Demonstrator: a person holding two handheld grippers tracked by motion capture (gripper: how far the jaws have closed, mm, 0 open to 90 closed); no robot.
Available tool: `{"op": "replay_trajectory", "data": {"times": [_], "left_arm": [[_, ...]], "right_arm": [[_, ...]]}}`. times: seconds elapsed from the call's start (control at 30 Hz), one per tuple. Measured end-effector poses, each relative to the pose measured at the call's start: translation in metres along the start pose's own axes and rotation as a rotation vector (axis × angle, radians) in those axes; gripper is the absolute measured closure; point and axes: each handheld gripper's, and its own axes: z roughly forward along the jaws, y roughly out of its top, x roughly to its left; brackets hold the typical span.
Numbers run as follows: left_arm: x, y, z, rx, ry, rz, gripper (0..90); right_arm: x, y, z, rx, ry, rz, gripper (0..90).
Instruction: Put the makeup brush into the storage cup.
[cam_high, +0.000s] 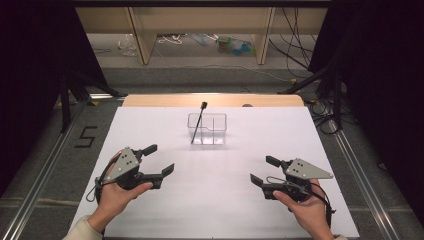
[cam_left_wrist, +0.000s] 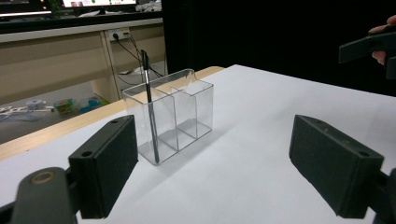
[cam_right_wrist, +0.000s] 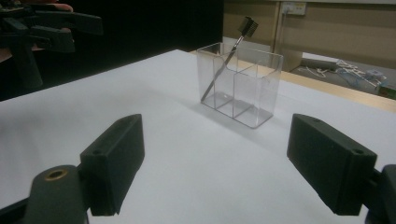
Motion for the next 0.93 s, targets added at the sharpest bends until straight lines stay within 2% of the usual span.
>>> {"op": "replay_trajectory", "data": {"times": [0.03,0.07,0.13,0.2,0.27,0.33,0.37,0.4,0.43,0.57,0.6,0.63,0.7,0.77,0.93], "left_arm": [[-0.001,-0.001,-0.003,-0.006,0.002,-0.016,15.5],[-0.001,-0.001,-0.006,-0.006,0.004,-0.015,15.5],[-0.001,-0.002,-0.011,-0.009,0.007,-0.015,15.5],[-0.002,-0.003,-0.016,-0.012,0.010,-0.017,15.5],[-0.005,-0.005,-0.019,-0.016,0.010,-0.037,15.5],[-0.007,-0.006,-0.023,-0.016,0.002,-0.029,15.5],[-0.010,-0.007,-0.024,-0.017,-0.003,-0.040,15.6],[-0.010,-0.007,-0.024,-0.012,-0.008,-0.022,15.5],[-0.013,-0.008,-0.025,-0.013,-0.009,-0.035,15.6],[-0.014,-0.007,-0.025,-0.014,-0.017,-0.023,15.5],[-0.014,-0.008,-0.024,-0.012,-0.015,-0.031,15.5],[-0.013,-0.008,-0.024,-0.012,-0.016,-0.023,15.6],[-0.013,-0.008,-0.024,-0.014,-0.013,-0.043,15.5],[-0.013,-0.008,-0.024,-0.013,-0.017,-0.026,15.6],[-0.013,-0.008,-0.023,-0.007,-0.024,-0.021,15.6]], "right_arm": [[0.000,0.000,0.000,0.001,-0.005,-0.003,20.1],[0.001,0.000,0.000,0.004,0.006,0.004,20.1],[0.001,0.001,-0.001,0.019,-0.002,0.005,20.1],[0.001,0.000,0.000,0.008,0.004,0.010,20.1],[0.001,0.000,0.000,0.014,0.008,0.013,20.1],[0.001,0.000,0.000,0.012,0.010,0.009,20.1],[0.001,0.000,0.001,0.009,0.010,0.013,20.0],[0.001,0.000,-0.001,0.029,-0.003,0.007,20.0],[0.001,0.000,-0.001,0.026,-0.004,0.005,20.0],[0.001,0.000,-0.001,0.027,-0.005,0.005,20.0],[0.001,0.001,-0.003,0.050,-0.008,0.004,19.9],[0.001,0.000,-0.001,0.028,-0.007,0.006,19.9],[0.001,0.000,-0.001,0.026,-0.004,0.007,19.9],[0.001,0.000,0.000,0.020,0.004,0.011,19.9],[0.000,0.000,0.000,0.026,0.001,0.011,19.8]]}}
